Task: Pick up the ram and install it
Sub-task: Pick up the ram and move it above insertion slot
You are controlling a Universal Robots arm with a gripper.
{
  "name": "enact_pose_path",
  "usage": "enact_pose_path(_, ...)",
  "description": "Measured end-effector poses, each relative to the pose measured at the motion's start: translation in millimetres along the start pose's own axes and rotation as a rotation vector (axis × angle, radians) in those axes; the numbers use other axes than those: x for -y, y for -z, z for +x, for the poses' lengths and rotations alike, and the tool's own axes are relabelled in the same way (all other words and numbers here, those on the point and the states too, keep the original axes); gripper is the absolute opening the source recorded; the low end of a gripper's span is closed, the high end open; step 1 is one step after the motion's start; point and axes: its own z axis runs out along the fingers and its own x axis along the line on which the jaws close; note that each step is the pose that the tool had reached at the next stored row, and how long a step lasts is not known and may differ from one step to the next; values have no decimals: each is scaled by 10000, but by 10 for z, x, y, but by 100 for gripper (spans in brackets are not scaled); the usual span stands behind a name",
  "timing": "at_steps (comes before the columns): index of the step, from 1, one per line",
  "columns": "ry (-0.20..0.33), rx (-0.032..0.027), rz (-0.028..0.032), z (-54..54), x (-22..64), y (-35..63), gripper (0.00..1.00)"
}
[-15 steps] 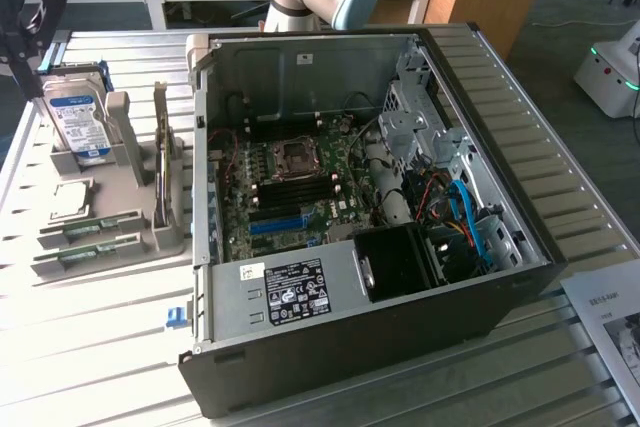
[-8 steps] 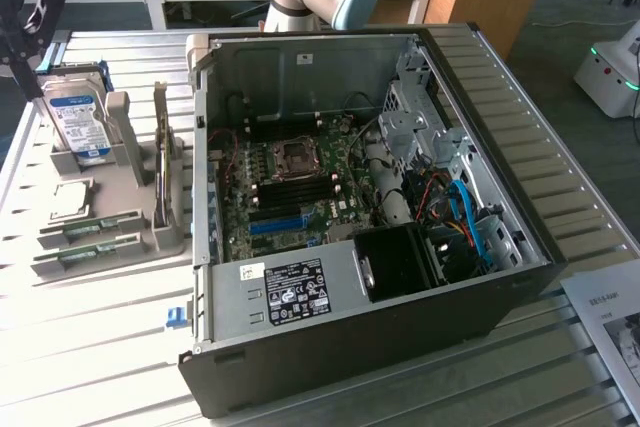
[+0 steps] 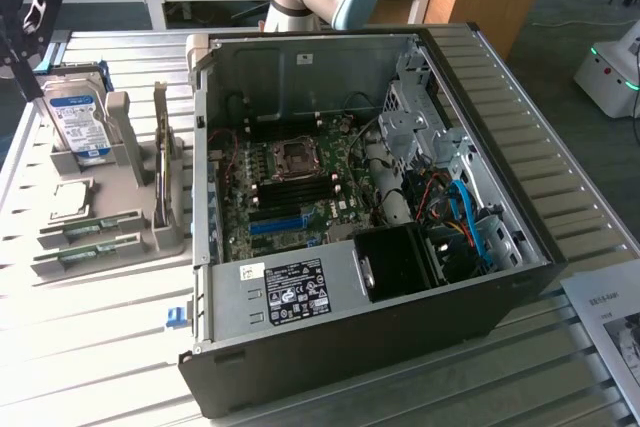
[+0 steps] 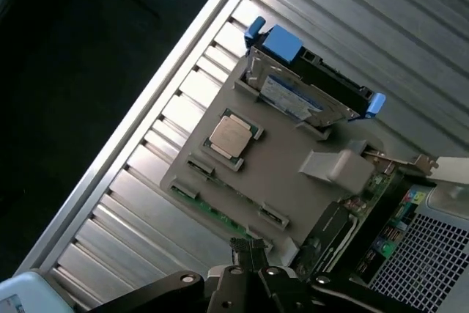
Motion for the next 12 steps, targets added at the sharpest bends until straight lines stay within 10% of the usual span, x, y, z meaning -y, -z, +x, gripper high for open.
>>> enact_pose_path(12,2127,-89,37,0,0,-2,10)
